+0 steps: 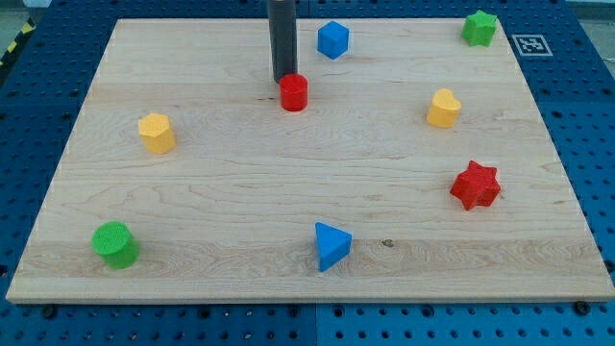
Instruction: Slide the red circle diagonally to red star
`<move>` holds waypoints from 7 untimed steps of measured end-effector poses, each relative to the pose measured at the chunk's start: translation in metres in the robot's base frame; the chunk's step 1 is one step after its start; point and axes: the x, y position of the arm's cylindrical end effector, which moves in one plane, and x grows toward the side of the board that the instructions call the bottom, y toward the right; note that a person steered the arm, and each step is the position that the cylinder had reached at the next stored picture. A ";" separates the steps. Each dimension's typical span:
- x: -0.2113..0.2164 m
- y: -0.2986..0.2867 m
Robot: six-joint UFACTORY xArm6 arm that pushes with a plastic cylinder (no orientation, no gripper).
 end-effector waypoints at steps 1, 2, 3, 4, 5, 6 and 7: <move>0.014 0.018; 0.014 0.022; 0.011 0.022; 0.011 0.015; 0.011 -0.009; 0.029 0.003; 0.040 0.019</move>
